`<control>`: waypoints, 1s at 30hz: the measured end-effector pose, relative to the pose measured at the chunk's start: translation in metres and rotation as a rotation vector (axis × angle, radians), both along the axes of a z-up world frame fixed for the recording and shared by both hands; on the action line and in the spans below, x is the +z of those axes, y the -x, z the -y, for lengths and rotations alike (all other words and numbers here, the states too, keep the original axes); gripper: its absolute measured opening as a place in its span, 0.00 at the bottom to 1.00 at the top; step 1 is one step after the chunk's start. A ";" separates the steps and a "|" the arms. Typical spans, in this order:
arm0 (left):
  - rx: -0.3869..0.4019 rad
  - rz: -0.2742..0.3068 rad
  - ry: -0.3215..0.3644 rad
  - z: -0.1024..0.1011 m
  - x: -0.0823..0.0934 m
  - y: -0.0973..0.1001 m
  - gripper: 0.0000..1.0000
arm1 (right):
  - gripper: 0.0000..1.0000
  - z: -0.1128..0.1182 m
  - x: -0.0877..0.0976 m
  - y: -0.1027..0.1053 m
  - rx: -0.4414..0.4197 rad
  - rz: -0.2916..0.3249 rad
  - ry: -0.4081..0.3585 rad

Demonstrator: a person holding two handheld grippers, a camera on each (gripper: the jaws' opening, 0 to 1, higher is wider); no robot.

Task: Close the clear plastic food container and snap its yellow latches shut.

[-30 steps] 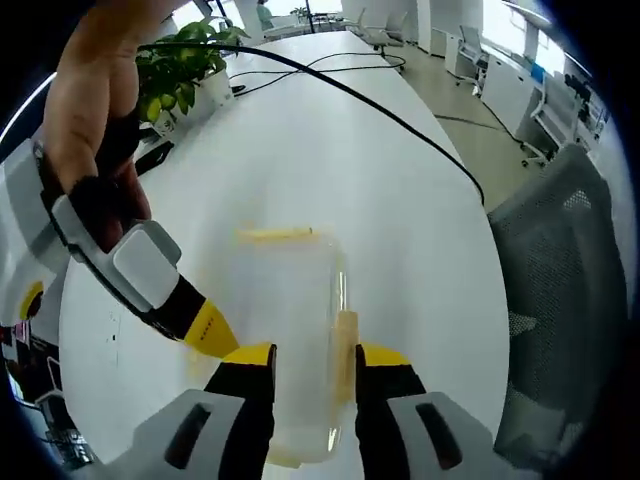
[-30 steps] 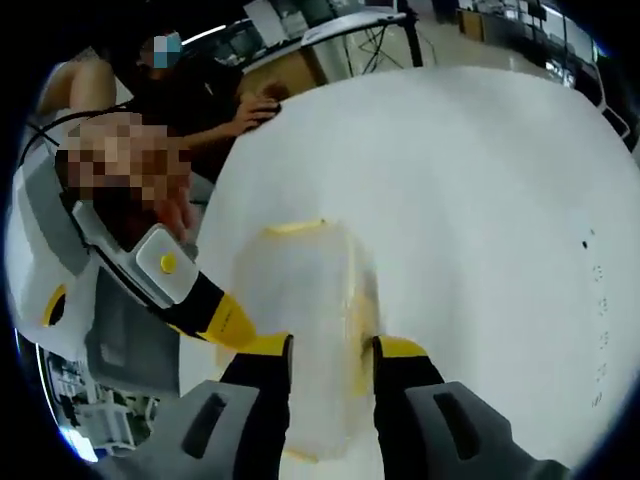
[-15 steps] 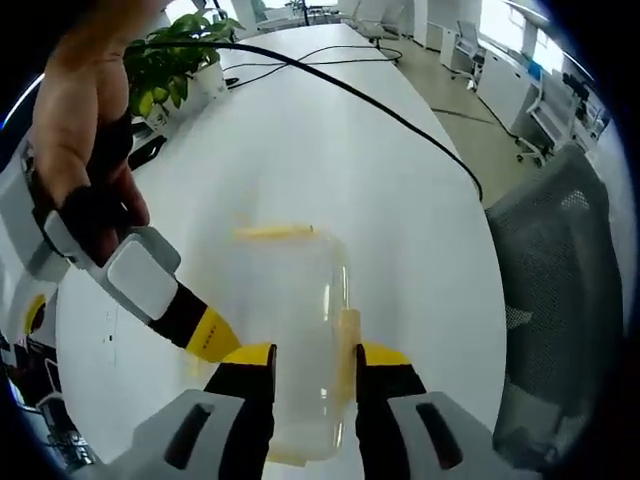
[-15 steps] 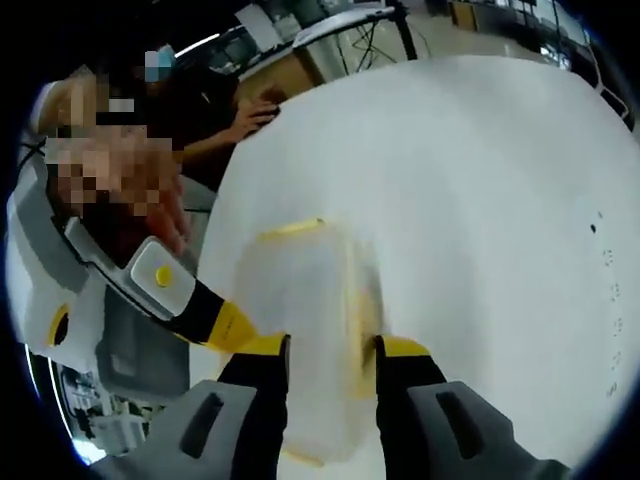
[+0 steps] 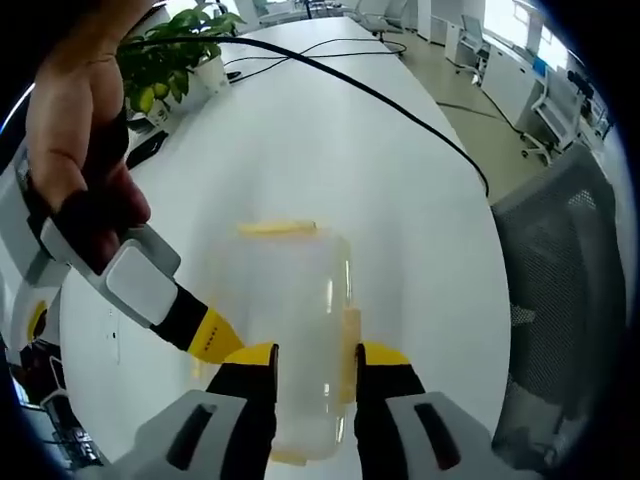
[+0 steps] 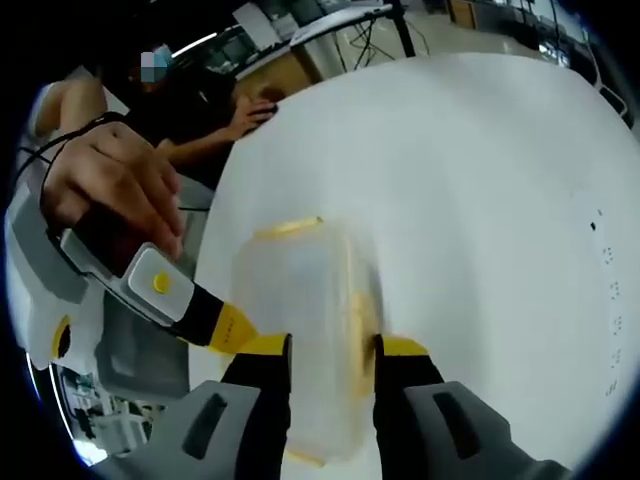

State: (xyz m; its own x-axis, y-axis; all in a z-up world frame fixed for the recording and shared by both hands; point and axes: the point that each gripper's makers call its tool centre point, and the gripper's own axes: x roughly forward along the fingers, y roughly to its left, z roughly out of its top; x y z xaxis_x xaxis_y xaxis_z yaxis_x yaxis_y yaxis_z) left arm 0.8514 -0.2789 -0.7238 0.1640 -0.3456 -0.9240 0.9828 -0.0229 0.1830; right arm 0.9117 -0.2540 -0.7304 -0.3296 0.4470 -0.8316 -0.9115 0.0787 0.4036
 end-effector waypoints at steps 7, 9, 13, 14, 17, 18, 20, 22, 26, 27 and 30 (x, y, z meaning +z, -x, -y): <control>0.017 0.021 -0.032 0.002 -0.004 0.002 0.21 | 0.24 0.002 -0.003 0.007 -0.019 -0.001 0.002; 0.005 0.048 -0.041 0.002 -0.005 -0.001 0.20 | 0.24 0.002 -0.003 0.010 -0.021 0.001 0.006; 0.023 0.050 -0.030 -0.005 -0.003 -0.006 0.20 | 0.23 -0.001 -0.002 0.009 -0.007 0.001 0.020; 0.017 0.050 -0.026 -0.005 -0.002 -0.006 0.20 | 0.23 -0.002 -0.001 0.010 -0.003 0.003 0.021; 0.026 0.048 -0.036 -0.004 -0.002 -0.008 0.20 | 0.24 -0.001 -0.001 0.007 -0.003 0.004 0.019; 0.024 0.043 -0.032 -0.004 -0.002 -0.008 0.21 | 0.25 -0.001 -0.001 0.006 -0.009 0.004 0.020; 0.030 0.042 -0.025 -0.004 -0.001 -0.006 0.21 | 0.26 -0.001 0.000 0.004 -0.008 0.005 0.017; 0.025 0.048 -0.033 -0.004 0.000 -0.006 0.22 | 0.27 -0.003 0.002 0.005 -0.021 0.010 0.019; 0.021 0.041 -0.028 -0.003 0.002 -0.004 0.23 | 0.31 -0.006 0.001 0.005 -0.050 0.014 0.024; 0.012 0.043 -0.028 -0.003 0.003 -0.003 0.23 | 0.31 -0.007 0.001 0.007 -0.048 0.020 0.027; 0.012 0.034 -0.039 -0.005 0.004 0.002 0.29 | 0.31 -0.012 0.005 0.006 -0.038 0.054 0.027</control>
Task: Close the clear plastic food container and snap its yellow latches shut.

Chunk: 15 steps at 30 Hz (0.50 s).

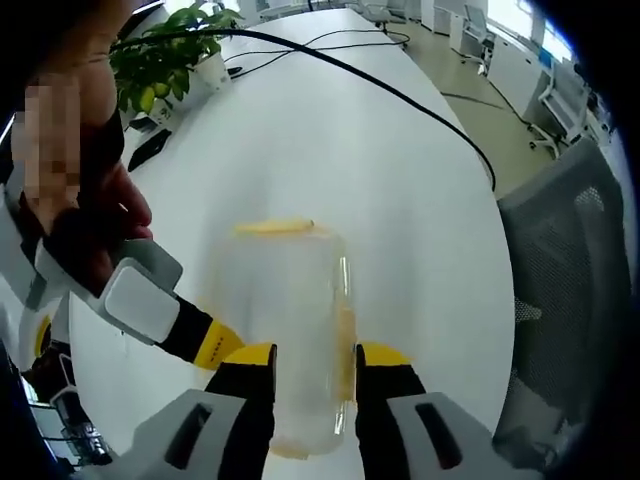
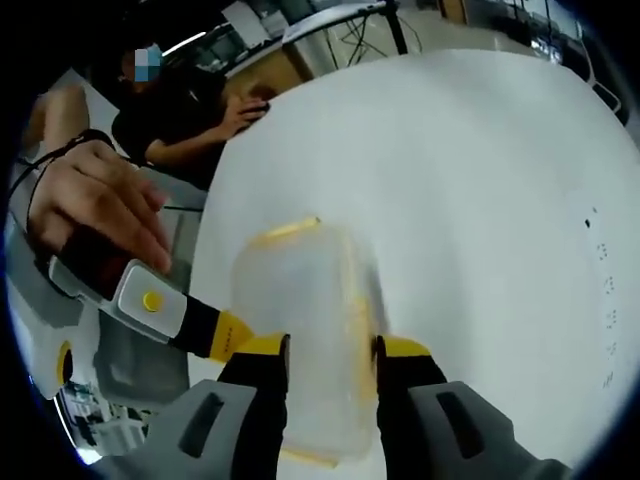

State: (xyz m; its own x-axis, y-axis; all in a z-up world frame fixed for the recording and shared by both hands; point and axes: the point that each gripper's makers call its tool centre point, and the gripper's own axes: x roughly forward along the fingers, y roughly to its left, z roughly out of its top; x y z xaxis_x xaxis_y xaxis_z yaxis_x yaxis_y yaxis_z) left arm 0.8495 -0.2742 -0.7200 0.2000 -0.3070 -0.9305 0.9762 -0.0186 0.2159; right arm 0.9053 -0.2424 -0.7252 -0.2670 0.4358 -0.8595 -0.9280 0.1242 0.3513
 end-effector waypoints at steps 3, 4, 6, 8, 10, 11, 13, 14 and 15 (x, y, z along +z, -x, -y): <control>0.022 -0.012 0.021 0.000 0.007 0.004 0.30 | 0.33 -0.010 0.014 -0.011 -0.064 0.009 -0.056; 0.027 -0.013 0.027 0.000 0.009 0.005 0.29 | 0.33 -0.010 0.017 -0.011 -0.067 0.009 -0.052; 0.046 -0.019 0.039 -0.002 0.014 0.007 0.29 | 0.33 -0.009 0.021 -0.012 -0.059 0.033 -0.041; 0.057 -0.017 0.043 -0.004 0.017 0.007 0.29 | 0.33 -0.006 0.024 -0.008 -0.046 0.044 -0.032; 0.067 -0.011 0.043 -0.009 0.020 0.007 0.29 | 0.33 -0.002 0.026 -0.003 -0.047 0.041 -0.022; 0.070 -0.005 0.042 -0.012 0.021 0.006 0.29 | 0.33 0.001 0.026 -0.003 -0.047 0.044 -0.015; 0.087 -0.001 0.044 -0.018 0.024 0.005 0.28 | 0.34 0.006 0.027 0.000 -0.042 0.055 -0.002; 0.105 -0.003 0.051 -0.020 0.026 0.004 0.28 | 0.34 0.009 0.029 0.002 -0.045 0.056 0.001; 0.117 -0.003 0.055 -0.022 0.027 0.004 0.29 | 0.34 0.010 0.031 0.004 -0.048 0.057 0.003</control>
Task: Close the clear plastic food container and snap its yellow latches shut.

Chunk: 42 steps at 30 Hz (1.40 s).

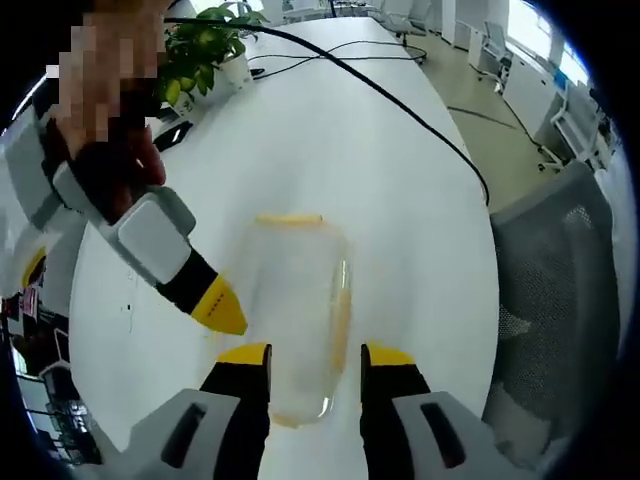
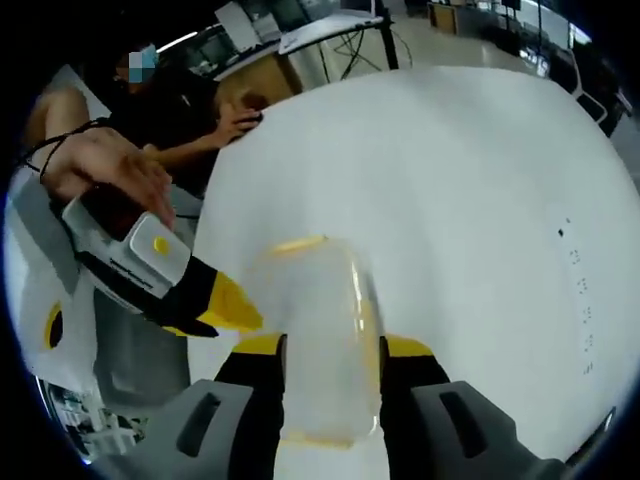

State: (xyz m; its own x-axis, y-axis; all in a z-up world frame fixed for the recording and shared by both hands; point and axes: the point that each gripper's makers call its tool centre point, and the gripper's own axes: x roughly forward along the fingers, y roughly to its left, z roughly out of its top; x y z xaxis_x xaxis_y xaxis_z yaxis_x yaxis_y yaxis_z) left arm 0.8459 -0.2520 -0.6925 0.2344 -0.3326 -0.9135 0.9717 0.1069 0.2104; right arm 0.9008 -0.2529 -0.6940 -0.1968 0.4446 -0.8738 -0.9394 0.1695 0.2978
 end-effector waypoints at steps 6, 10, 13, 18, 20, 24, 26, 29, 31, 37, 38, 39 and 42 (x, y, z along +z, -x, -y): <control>0.076 0.001 0.026 -0.015 0.005 -0.006 0.29 | 0.34 0.014 0.009 0.010 -0.017 0.025 0.008; 0.095 0.006 0.018 -0.023 0.007 -0.005 0.28 | 0.34 0.025 0.007 0.009 -0.032 0.031 0.025; 0.110 0.003 0.020 -0.027 0.009 -0.005 0.28 | 0.34 0.029 0.010 0.017 -0.043 0.031 0.033; 0.134 -0.001 0.022 -0.033 0.011 -0.005 0.28 | 0.35 0.034 0.013 0.025 -0.054 0.039 0.037; 0.147 -0.001 0.024 -0.037 0.012 -0.005 0.28 | 0.36 0.037 0.013 0.027 -0.062 0.045 0.036; 0.186 0.001 0.039 -0.045 0.011 -0.007 0.29 | 0.36 0.040 0.012 0.030 -0.102 0.082 0.028; 0.200 0.003 0.044 -0.049 0.010 -0.007 0.28 | 0.37 0.043 0.012 0.029 -0.128 0.104 0.021; 0.226 0.003 0.052 -0.054 0.007 -0.008 0.28 | 0.40 0.046 0.011 0.035 -0.154 0.123 0.021; 0.250 0.003 0.062 -0.059 0.005 -0.009 0.29 | 0.40 0.049 0.009 0.037 -0.156 0.140 0.024; 0.330 0.012 0.124 -0.067 0.001 -0.012 0.29 | 0.41 0.044 0.013 0.042 -0.265 0.182 -0.055; 0.345 0.017 0.135 -0.069 0.001 -0.013 0.29 | 0.42 0.043 0.014 0.042 -0.294 0.194 -0.078; 0.351 0.023 0.142 -0.070 0.001 -0.013 0.29 | 0.42 0.043 0.015 0.041 -0.318 0.209 -0.092; 0.383 0.033 0.167 -0.073 -0.001 -0.013 0.29 | 0.42 0.044 0.015 0.044 -0.368 0.231 -0.116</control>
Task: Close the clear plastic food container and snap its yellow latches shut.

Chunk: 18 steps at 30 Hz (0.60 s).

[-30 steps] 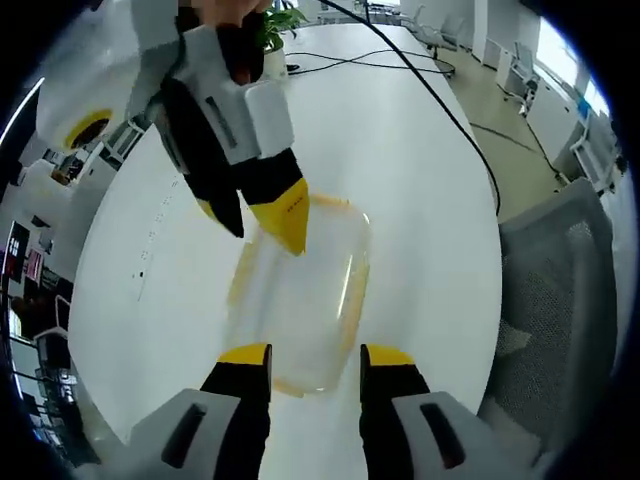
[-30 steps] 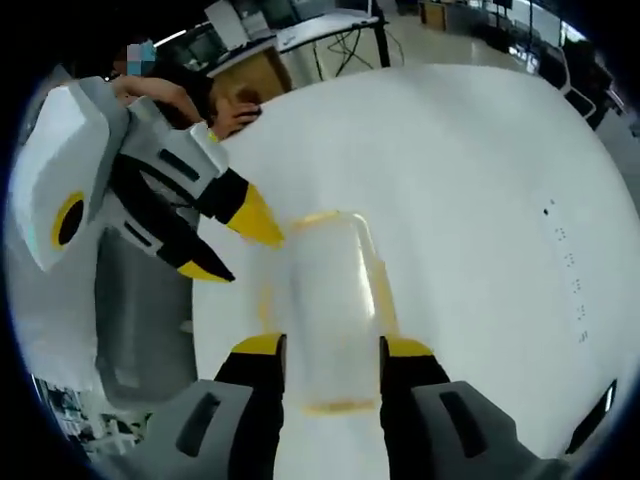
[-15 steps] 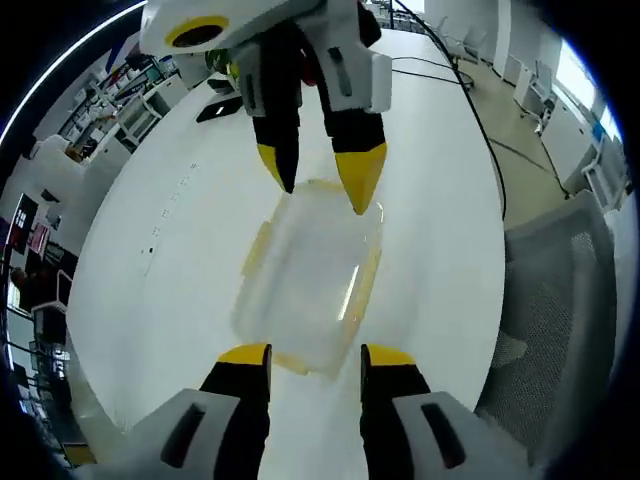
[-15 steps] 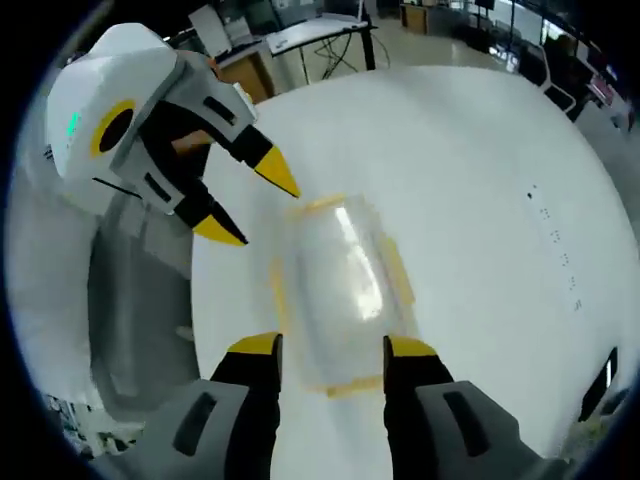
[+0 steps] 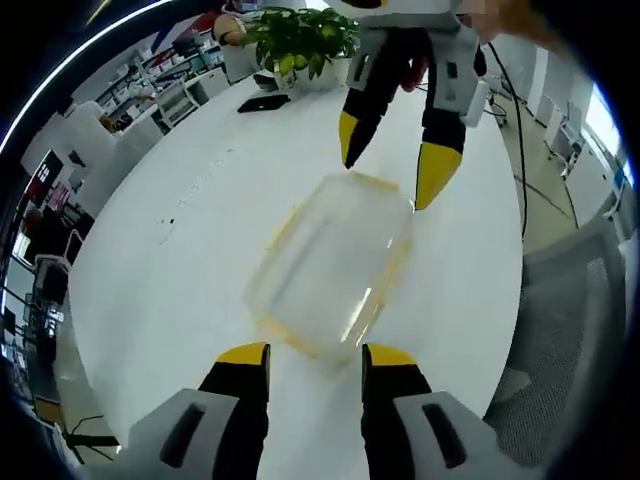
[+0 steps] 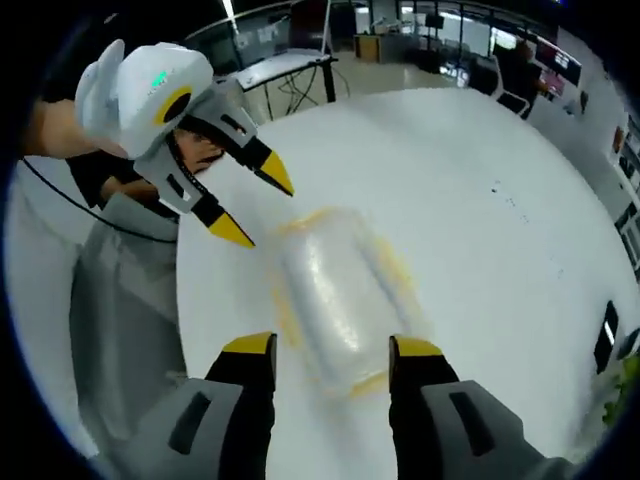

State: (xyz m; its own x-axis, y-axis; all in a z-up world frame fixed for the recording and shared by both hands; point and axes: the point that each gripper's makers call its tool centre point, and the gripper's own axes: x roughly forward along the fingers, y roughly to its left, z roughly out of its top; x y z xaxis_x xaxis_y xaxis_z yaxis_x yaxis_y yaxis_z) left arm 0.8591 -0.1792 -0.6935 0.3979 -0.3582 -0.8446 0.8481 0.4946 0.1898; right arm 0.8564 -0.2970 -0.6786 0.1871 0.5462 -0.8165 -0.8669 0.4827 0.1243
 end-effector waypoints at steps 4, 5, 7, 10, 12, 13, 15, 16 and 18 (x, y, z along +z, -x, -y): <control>0.031 -0.002 0.019 -0.003 -0.004 0.002 0.29 | 0.42 0.009 -0.002 0.001 -0.080 0.038 -0.014; 0.036 -0.007 0.021 -0.003 -0.005 0.003 0.29 | 0.43 0.011 -0.003 0.003 -0.101 0.034 -0.018; 0.044 -0.017 0.030 -0.003 -0.007 0.004 0.29 | 0.45 0.014 -0.005 0.006 -0.155 0.023 -0.047; 0.066 -0.014 0.042 -0.004 -0.011 0.005 0.29 | 0.46 0.020 -0.009 0.010 -0.192 0.024 -0.067; 0.082 -0.010 0.055 -0.003 -0.013 0.005 0.29 | 0.47 0.023 -0.012 0.013 -0.218 0.026 -0.074; 0.090 -0.005 0.062 -0.003 -0.013 0.005 0.29 | 0.47 0.024 -0.014 0.014 -0.223 0.031 -0.077; 0.101 0.012 0.074 -0.003 -0.014 0.005 0.29 | 0.47 0.025 -0.019 0.017 -0.237 0.040 -0.080; 0.104 0.028 0.080 -0.002 -0.014 0.004 0.29 | 0.48 0.027 -0.023 0.017 -0.248 0.051 -0.076; 0.114 0.038 0.093 -0.001 -0.015 0.004 0.29 | 0.47 0.032 -0.030 0.017 -0.273 0.071 -0.061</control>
